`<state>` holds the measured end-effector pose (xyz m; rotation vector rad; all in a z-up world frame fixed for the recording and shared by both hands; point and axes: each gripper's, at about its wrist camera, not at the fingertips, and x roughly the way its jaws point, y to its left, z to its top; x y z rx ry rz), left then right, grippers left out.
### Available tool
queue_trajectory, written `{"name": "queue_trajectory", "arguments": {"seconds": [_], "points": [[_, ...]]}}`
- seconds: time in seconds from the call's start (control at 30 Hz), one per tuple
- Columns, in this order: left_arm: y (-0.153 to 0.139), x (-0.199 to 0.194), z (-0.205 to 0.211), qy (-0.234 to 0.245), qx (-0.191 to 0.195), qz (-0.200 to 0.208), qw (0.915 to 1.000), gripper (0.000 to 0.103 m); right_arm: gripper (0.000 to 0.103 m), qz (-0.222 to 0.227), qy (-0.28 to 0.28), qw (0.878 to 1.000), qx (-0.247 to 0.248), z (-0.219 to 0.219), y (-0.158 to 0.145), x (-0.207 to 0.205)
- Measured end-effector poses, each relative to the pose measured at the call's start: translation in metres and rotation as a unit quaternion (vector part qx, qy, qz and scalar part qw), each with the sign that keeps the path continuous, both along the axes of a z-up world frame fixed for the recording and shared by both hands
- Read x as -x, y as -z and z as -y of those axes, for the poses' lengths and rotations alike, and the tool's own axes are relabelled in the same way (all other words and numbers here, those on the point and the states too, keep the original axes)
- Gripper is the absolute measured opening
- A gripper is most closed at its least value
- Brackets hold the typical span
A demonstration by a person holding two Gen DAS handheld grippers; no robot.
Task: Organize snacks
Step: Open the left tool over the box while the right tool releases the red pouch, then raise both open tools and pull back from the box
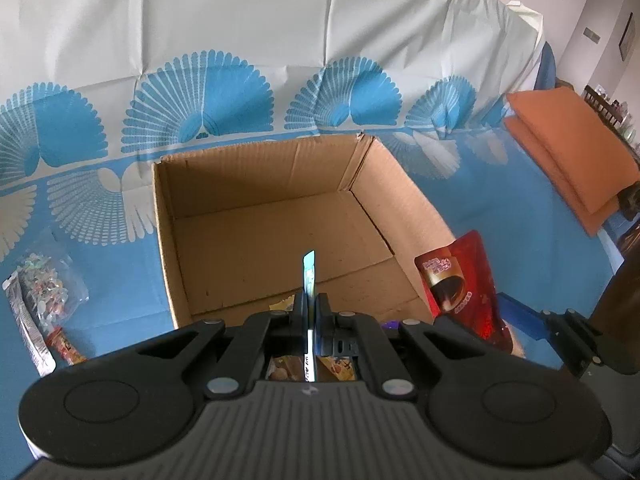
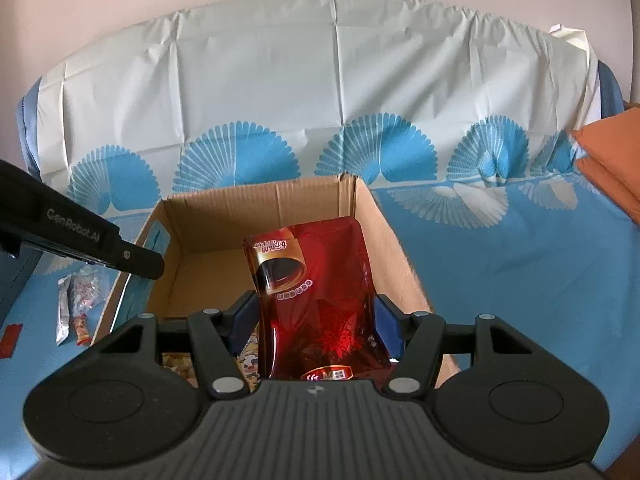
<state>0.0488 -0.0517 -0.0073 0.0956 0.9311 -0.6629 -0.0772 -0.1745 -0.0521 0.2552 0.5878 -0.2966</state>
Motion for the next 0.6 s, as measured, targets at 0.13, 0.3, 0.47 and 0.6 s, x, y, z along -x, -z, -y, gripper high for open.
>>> {"name": "queue_trajectory", "arguments": {"seconds": [0.13,0.3,0.47,0.6], "points": [[0.010,-0.007,0.006,0.000,-0.007,-0.009,0.9999,0.003,0.065,-0.006,0.001,1.000,-0.002,0.004,0.007,-0.008],[0.020,-0.012,0.013,0.002,-0.018,-0.018,0.9997,0.003,0.069,-0.016,0.005,1.000,-0.007,0.008,0.016,-0.016],[0.022,-0.015,0.011,-0.002,-0.024,-0.017,0.9996,0.065,0.085,-0.011,0.017,1.000,-0.006,0.010,0.017,-0.017],[0.010,-0.009,-0.008,-0.051,-0.014,0.003,0.9986,0.103,0.090,-0.008,0.037,0.999,0.004,0.011,0.012,-0.006]]}}
